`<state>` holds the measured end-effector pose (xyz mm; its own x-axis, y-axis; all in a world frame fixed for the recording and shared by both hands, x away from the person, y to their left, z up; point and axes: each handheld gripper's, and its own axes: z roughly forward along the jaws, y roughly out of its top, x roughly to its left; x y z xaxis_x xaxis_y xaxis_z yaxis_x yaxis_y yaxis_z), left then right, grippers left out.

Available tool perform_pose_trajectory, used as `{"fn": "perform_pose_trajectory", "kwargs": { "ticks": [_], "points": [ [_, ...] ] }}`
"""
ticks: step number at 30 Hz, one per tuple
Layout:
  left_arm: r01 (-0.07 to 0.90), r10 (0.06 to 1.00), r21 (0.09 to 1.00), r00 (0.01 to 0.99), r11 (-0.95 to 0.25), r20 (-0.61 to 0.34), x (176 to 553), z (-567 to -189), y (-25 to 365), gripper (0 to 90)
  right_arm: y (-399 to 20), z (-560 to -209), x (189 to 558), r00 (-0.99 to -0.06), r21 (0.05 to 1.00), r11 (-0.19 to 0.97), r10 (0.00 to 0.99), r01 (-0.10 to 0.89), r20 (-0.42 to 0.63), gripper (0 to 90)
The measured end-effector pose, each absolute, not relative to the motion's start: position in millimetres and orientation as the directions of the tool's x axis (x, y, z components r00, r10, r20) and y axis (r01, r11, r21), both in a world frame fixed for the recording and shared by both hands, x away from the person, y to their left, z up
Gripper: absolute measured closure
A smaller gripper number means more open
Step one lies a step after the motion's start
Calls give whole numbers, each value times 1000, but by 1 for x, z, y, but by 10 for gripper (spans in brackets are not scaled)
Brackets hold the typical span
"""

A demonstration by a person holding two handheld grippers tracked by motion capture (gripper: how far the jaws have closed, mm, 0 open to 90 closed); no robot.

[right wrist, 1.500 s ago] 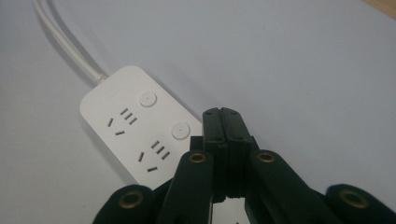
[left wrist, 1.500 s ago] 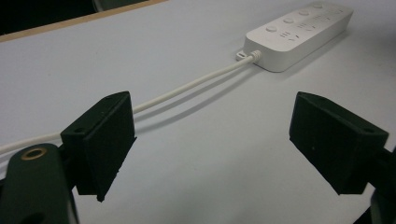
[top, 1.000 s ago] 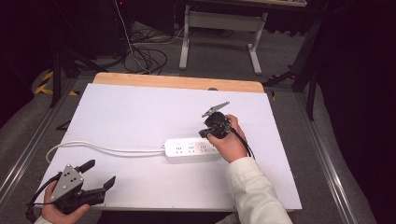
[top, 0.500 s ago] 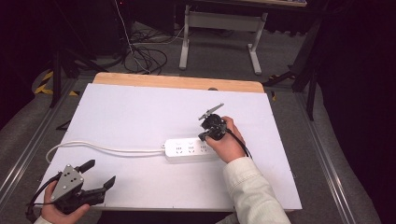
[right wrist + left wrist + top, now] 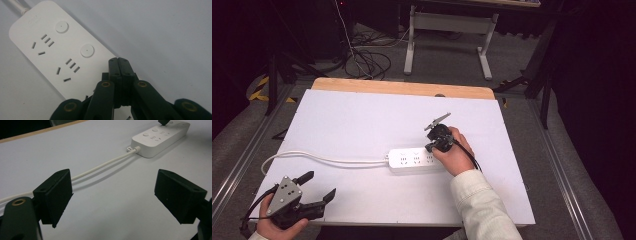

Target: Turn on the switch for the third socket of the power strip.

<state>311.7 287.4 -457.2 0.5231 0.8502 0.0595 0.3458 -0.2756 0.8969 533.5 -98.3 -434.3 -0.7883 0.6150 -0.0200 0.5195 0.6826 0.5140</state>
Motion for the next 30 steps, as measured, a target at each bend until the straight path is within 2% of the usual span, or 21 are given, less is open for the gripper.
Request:
{"fn": "perform_pose_trajectory", "kwargs": {
  "ticks": [4,10,14,30],
  "points": [
    [344,850,897,523,-277,62,312,-457,287,152,-95,-435,531,-795,507,703,604,499,-56,900],
    [344,849,895,524,-284,67,312,-457,287,152,-96,-436,531,-790,511,691,612,511,-38,900],
    [345,849,894,524,-284,68,312,-457,287,152,-95,-436,530,-798,500,712,599,493,-65,900],
    [344,847,895,527,-284,67,313,-457,287,152,-97,-439,531,-785,514,686,618,515,-39,900]
  ]
}}
